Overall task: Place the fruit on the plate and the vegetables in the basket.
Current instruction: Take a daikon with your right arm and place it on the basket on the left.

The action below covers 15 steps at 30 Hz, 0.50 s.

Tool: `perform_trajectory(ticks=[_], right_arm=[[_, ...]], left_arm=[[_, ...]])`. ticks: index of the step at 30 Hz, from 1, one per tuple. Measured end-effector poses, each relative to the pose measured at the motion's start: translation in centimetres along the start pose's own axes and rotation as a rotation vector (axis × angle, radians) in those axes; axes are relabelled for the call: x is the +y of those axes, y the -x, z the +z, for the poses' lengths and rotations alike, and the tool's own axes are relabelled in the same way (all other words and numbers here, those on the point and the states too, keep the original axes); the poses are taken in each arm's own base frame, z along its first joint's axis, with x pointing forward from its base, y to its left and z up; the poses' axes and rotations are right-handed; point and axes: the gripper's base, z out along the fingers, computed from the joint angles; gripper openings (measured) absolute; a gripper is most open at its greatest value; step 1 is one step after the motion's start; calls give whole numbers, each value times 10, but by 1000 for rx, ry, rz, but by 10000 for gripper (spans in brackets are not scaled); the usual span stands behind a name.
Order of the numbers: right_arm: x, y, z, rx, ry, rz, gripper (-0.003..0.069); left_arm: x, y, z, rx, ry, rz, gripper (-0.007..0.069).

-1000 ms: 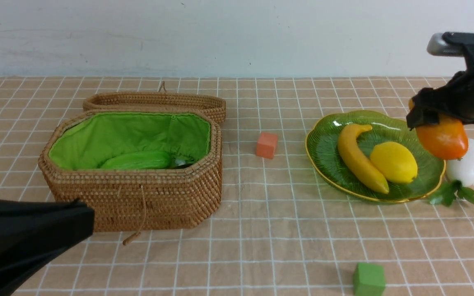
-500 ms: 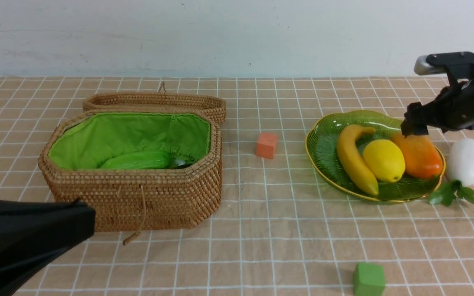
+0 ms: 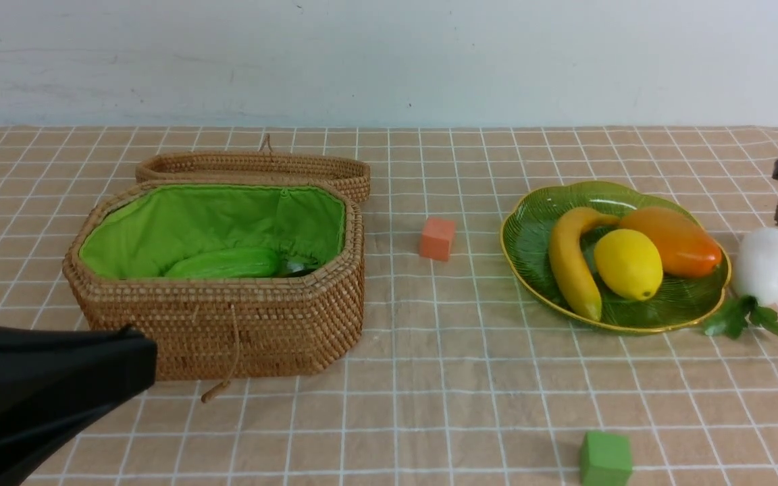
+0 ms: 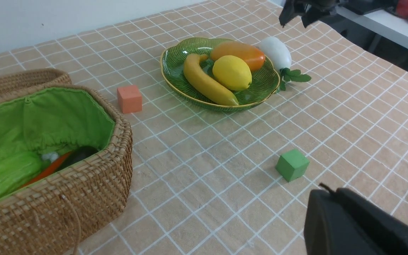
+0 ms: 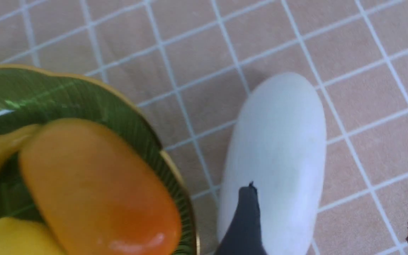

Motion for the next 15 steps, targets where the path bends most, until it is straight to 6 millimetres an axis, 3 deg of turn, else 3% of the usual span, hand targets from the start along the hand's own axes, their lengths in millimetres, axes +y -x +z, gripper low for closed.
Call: perform_trajectory(ticks=[6,15], right_arm=[[-3,-2,46,59,16,59,602],[-4,-4,82,93,19,78,564]], left_arm=[[0,1,0,-7,-3,0,-1],[-1,1,0,-12,-8,-23,2]])
